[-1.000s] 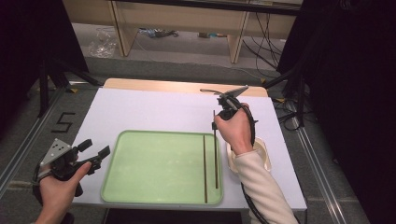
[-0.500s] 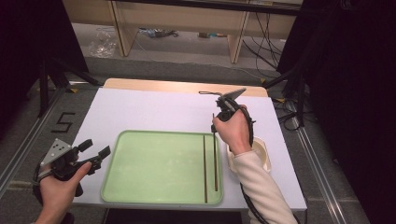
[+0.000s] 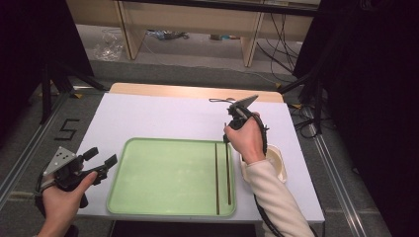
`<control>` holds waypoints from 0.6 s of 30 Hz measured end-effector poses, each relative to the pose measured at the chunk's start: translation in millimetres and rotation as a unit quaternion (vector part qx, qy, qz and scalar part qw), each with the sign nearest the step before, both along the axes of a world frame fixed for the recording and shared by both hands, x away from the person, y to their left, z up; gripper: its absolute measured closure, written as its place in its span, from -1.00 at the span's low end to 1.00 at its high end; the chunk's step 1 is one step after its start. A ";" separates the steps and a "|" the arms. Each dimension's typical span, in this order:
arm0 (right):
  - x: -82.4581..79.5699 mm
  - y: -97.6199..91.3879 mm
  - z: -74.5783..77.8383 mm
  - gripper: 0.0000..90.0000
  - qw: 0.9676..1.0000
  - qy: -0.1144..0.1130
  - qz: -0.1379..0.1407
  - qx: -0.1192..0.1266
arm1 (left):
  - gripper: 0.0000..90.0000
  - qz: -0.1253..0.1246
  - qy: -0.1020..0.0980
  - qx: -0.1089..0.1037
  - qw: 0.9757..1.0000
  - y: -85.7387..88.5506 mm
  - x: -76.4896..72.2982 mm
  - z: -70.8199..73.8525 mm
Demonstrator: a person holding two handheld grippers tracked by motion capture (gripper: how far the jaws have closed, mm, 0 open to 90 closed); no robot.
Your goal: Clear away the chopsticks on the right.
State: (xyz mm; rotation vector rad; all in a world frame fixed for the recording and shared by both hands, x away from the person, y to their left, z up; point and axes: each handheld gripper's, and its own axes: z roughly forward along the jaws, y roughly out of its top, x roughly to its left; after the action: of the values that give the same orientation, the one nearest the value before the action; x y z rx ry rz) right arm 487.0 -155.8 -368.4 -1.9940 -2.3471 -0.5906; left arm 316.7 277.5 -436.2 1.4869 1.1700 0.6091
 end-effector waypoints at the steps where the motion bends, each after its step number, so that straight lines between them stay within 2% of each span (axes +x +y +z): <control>1: 0.1 0.0 -0.5 0.94 1.000 0.000 0.000 0.000 | -0.51 0.000 0.000 0.000 1.000 0.0 0.0 0.0; 2: -0.6 2.0 -0.1 0.94 1.000 0.011 -0.015 0.003 | -0.51 0.000 0.000 0.000 1.000 -0.2 0.0 0.1; 9: -0.1 5.0 -4.3 0.94 1.000 0.014 -0.016 -0.002 | -0.51 0.000 -0.001 -0.001 1.000 0.1 -0.1 0.2; 12: 0.9 2.9 -5.7 0.94 1.000 0.013 -0.003 -0.006 | -0.51 0.000 -0.001 0.000 1.000 0.0 -0.2 0.4; 13: 0.4 4.8 -5.1 0.94 1.000 0.024 -0.019 -0.003 | -0.51 -0.001 -0.001 0.001 1.000 0.0 -0.2 0.3; 14: 1.1 3.4 -6.9 0.94 1.000 0.016 -0.012 -0.006 | -0.51 0.000 -0.001 0.000 1.000 -0.1 -0.1 0.2; 16: 2.3 1.4 -8.2 0.94 1.000 0.014 0.000 -0.009 | -0.51 0.000 0.000 0.001 1.000 0.0 -0.1 0.1; 17: 1.8 2.9 -7.8 0.94 1.000 0.024 -0.013 -0.005 | -0.51 0.000 0.001 0.001 1.000 -0.1 0.0 0.1; 18: 1.8 3.0 -8.0 0.94 1.000 0.027 -0.014 -0.007 | -0.51 0.000 0.001 0.002 1.000 -0.2 0.0 0.1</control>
State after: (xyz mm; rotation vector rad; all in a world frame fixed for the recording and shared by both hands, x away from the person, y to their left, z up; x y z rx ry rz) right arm 488.8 -152.8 -376.4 -2.0248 -2.3023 -0.5161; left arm 316.7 277.3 -436.1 1.4915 1.1706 0.6101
